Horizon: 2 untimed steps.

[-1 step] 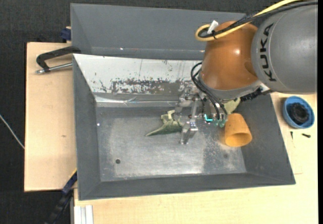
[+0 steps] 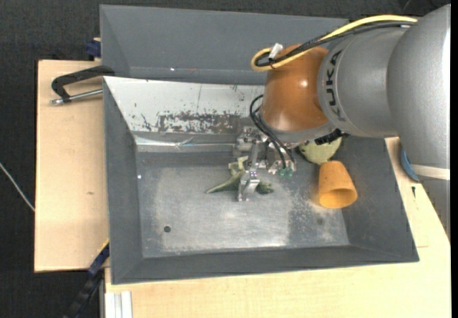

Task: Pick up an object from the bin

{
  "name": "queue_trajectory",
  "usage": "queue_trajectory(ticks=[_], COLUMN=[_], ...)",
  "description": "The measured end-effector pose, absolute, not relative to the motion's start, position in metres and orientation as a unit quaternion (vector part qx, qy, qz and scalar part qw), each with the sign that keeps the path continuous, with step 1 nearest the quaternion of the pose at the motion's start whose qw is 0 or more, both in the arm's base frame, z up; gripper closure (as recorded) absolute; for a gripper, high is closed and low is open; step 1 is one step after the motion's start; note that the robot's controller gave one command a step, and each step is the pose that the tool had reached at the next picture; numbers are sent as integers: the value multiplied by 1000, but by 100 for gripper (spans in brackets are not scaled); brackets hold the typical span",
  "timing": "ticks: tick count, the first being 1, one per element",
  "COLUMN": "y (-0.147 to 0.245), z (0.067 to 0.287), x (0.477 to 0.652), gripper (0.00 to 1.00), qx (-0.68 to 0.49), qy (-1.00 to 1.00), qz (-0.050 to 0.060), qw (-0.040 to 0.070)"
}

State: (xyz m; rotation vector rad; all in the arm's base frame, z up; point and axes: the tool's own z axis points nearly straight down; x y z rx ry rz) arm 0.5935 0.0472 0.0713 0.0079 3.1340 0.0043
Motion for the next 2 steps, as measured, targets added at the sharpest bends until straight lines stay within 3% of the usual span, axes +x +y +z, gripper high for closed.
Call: queue_trajectory(ticks=[1,2], y=[48,-4], z=[76,215], x=[596,590], gripper=[100,100], qx=[3,-218], qy=[1000,976], qz=[2,-1], qw=[9,6])
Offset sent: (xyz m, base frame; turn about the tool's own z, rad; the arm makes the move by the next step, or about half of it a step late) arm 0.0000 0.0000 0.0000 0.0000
